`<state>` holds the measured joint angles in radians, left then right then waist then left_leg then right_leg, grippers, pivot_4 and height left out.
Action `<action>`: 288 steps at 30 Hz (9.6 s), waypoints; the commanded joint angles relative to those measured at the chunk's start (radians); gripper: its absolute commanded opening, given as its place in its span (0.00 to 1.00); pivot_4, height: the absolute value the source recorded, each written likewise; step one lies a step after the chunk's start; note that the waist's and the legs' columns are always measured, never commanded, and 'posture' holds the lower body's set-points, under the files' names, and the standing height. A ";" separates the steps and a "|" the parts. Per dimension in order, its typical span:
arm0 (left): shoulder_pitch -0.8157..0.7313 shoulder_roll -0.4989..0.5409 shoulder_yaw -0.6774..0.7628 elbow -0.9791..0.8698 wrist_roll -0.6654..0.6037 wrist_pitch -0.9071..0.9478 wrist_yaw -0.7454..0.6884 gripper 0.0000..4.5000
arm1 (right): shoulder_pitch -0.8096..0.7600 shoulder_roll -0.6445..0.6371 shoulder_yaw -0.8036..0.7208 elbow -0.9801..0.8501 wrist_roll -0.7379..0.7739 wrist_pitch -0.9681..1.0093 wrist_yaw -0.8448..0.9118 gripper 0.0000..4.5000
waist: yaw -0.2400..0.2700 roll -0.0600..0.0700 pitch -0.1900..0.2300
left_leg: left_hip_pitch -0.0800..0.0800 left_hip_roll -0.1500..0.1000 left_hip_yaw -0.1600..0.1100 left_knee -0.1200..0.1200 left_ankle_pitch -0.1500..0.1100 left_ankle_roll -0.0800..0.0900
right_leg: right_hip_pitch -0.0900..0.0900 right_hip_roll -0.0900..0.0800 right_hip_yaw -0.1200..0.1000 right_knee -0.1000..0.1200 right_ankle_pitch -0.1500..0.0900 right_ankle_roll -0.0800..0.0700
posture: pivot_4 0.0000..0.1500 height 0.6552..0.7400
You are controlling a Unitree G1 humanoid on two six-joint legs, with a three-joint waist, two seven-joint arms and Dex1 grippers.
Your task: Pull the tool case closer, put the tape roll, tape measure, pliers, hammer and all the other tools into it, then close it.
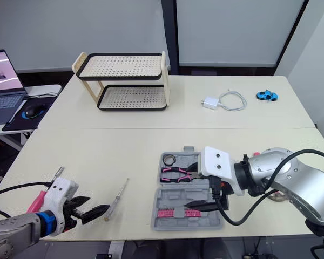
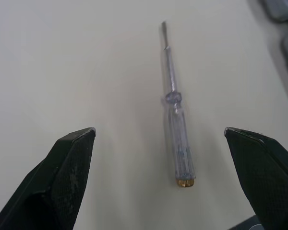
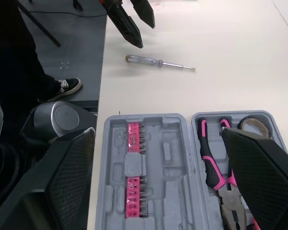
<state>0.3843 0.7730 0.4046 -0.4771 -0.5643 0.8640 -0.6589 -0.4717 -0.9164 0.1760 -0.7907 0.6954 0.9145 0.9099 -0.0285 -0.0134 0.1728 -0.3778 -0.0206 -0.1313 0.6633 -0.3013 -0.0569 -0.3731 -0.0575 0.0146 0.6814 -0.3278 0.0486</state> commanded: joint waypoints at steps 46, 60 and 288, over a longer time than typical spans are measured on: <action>-0.110 -0.216 -0.311 0.102 0.236 -0.075 0.183 0.28 | 0.064 -0.034 -0.045 -0.053 0.024 -0.002 -0.036 1.00 | 0.016 0.010 -0.006 | 0.004 -0.002 0.000 0.000 0.000 0.001 | 0.004 0.000 0.000 0.000 0.000 0.001 | 1.00 1.00; -0.337 0.128 -0.271 0.089 0.146 -0.309 -0.305 0.05 | 0.202 -0.125 -0.222 -0.096 0.083 0.025 -0.040 1.00 | 0.026 0.008 -0.005 | 0.002 -0.002 0.000 0.000 0.000 0.000 | 0.003 0.001 0.000 -0.001 0.000 0.000 | 1.00 1.00; -0.815 -0.161 -0.691 0.406 0.437 -0.650 -0.542 0.01 | 0.489 -0.188 -0.447 -0.132 0.060 -0.001 -0.133 1.00 | 0.018 0.004 -0.006 | -0.001 -0.004 0.004 0.006 0.000 0.001 | 0.005 0.004 -0.001 0.002 0.000 0.001 | 1.00 1.00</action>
<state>-0.4360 0.5928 -0.3393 -0.0154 -0.0740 0.1868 -1.1812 0.0267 -1.1116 -0.2349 -0.9169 0.7379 0.9309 0.7833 -0.0101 -0.0093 0.1668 -0.3783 -0.0240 -0.1278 0.6689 -0.3011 -0.0559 -0.3687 -0.0535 0.0134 0.6837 -0.3273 0.0496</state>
